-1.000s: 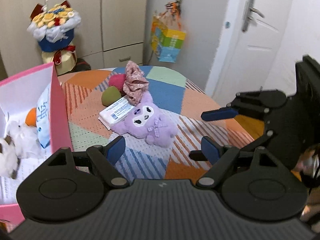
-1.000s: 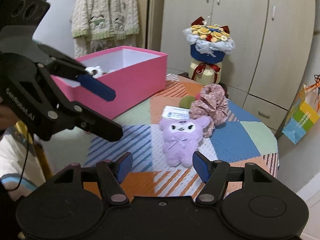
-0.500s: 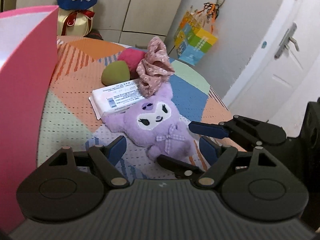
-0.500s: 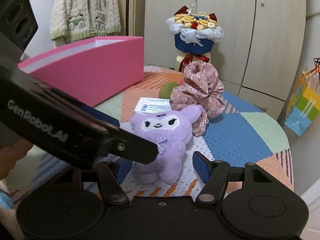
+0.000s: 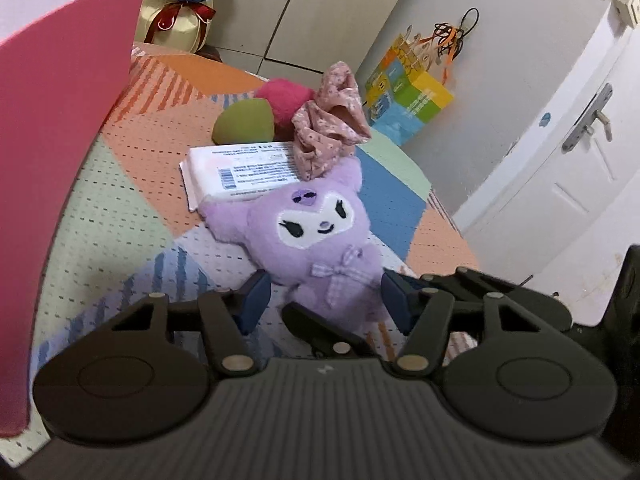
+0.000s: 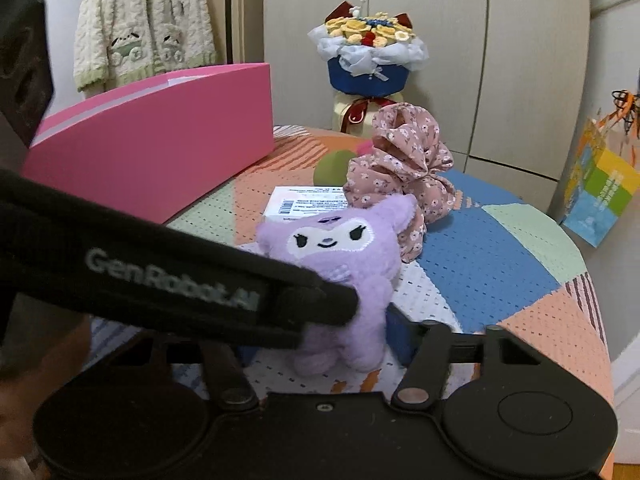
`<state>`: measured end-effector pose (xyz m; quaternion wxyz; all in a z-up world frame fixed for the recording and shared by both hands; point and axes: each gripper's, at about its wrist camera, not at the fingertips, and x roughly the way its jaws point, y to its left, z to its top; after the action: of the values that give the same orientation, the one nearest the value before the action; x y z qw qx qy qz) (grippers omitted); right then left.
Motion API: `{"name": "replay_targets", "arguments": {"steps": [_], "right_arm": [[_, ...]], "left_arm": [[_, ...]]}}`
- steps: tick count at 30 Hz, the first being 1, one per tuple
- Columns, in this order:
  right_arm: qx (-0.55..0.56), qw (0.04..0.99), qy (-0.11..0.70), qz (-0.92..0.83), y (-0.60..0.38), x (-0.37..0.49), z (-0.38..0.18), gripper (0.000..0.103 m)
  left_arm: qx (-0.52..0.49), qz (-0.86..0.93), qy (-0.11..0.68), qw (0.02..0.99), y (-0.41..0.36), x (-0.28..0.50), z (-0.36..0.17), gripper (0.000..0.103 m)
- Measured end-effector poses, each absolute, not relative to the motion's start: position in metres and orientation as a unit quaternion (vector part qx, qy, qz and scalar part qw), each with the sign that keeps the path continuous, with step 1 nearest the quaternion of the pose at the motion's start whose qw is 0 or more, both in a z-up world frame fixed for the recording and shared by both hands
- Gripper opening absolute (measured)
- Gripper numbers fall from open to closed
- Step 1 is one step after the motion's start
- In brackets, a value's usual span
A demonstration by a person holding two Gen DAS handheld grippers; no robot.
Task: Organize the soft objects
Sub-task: 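Grasp the purple Kuromi plush by its body with the left gripper, then lift the purple plush and carry it over the pink box with the left gripper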
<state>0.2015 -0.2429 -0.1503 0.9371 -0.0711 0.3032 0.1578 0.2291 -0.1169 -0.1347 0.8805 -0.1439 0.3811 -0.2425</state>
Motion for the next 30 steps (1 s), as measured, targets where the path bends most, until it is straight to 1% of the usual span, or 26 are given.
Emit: {"name": "replay_targets", "arguments": {"steps": [2, 4, 5, 14, 30], "right_arm": [[-0.067, 0.939, 0.302, 0.152, -0.24, 0.197, -0.15, 0.053], [-0.055, 0.939, 0.305, 0.152, -0.239, 0.193, -0.15, 0.049], [-0.047, 0.939, 0.305, 0.148, -0.24, 0.191, -0.15, 0.048], [0.02, 0.939, 0.307, 0.15, -0.245, 0.172, -0.151, 0.048], [0.046, 0.927, 0.325, 0.18, -0.236, 0.144, -0.146, 0.048]], "left_arm": [[-0.141, -0.238, 0.376, 0.884, -0.118, 0.226, -0.136, 0.057], [-0.144, -0.24, 0.375, 0.884, -0.117, 0.223, -0.137, 0.05], [-0.147, -0.241, 0.376, 0.883, -0.117, 0.221, -0.138, 0.05], [-0.141, -0.25, 0.396, 0.872, -0.109, 0.208, -0.135, 0.05], [-0.106, -0.239, 0.414, 0.872, -0.099, 0.172, -0.12, 0.048]]}}
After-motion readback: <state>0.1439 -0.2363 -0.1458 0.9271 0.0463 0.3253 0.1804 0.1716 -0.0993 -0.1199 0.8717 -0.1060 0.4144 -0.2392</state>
